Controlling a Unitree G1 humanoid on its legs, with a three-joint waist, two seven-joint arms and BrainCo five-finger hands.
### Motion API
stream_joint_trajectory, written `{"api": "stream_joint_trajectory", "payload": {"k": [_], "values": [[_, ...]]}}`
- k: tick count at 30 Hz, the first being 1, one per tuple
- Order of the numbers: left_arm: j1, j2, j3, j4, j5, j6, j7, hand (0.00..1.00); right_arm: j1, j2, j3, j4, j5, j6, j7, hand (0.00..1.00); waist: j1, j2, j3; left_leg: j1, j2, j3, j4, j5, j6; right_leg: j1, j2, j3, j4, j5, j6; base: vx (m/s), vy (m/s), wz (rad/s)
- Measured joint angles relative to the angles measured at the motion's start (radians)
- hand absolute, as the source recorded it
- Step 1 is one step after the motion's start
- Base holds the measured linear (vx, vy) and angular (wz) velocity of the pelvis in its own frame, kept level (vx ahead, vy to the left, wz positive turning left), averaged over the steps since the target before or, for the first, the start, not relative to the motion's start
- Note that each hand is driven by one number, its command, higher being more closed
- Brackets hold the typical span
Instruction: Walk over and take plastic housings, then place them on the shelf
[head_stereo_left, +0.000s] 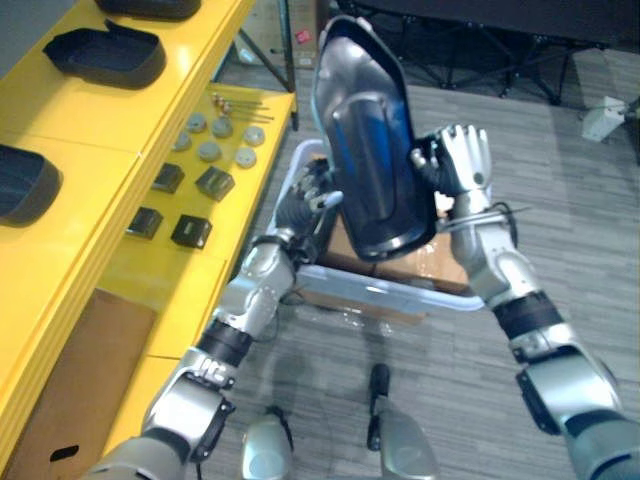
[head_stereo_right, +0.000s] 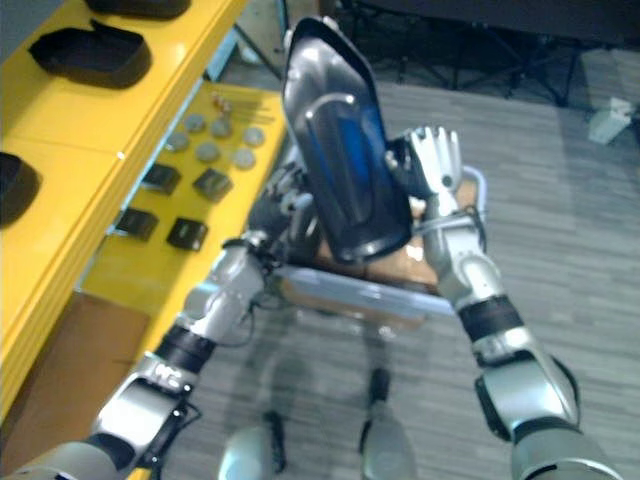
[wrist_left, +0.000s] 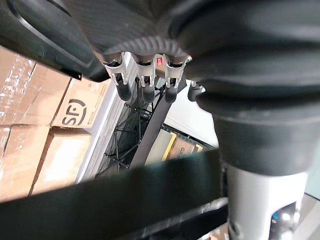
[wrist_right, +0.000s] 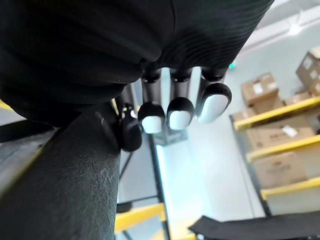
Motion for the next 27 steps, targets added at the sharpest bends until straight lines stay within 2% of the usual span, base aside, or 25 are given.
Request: {"api": "stream_joint_trajectory", "payload": {"k": [5, 6, 12, 21, 27], "values": [[0.002, -0.001, -0.012, 0.006, 0.006, 0.001, 0.003, 0.0, 0.002, 0.005, 0.033, 0.001, -0.019, -0.004, 0.0, 1.0, 0.003, 0.0, -0.007, 0.002, -0.002, -0.002, -0.002, 0.001, 0.0, 0.015, 0.0, -0.003, -0.022, 0.007, 0.001, -0.02, 0.003, 0.01], [0.002, -0.001, -0.017, 0.014, 0.007, 0.002, 0.003, 1.0, 0.002, 0.007, 0.038, 0.004, -0.02, -0.004, 0.001, 1.0, 0.003, 0.0, -0.01, 0.003, -0.002, -0.001, -0.003, 0.001, -0.001, 0.015, 0.0, -0.003, -0.023, 0.008, 0.001, 0.0, 0.0, 0.0], [0.003, -0.002, -0.035, 0.032, 0.035, 0.011, 0.009, 1.0, 0.015, 0.027, 0.059, 0.029, -0.026, -0.009, 0.014, 1.0, 0.008, -0.001, -0.014, 0.008, -0.003, -0.001, -0.008, 0.001, -0.001, 0.017, 0.0, -0.003, -0.023, 0.013, 0.003, 0.0, 0.0, 0.0], [0.021, 0.003, -0.03, 0.038, 0.093, 0.006, 0.098, 1.0, 0.033, 0.05, 0.071, 0.021, 0.009, -0.026, -0.004, 1.0, 0.022, -0.002, -0.015, 0.025, -0.004, 0.0, -0.02, 0.005, -0.003, 0.029, 0.0, -0.001, -0.027, 0.013, 0.002, -0.02, 0.003, 0.0], [0.045, 0.004, -0.029, 0.038, 0.093, -0.013, 0.111, 1.0, 0.086, 0.075, 0.069, -0.019, 0.054, -0.027, -0.027, 1.0, 0.021, -0.007, -0.053, 0.027, -0.004, 0.003, -0.026, 0.005, -0.003, 0.03, 0.001, 0.0, -0.033, 0.014, 0.002, 0.0, 0.0, 0.0]]}}
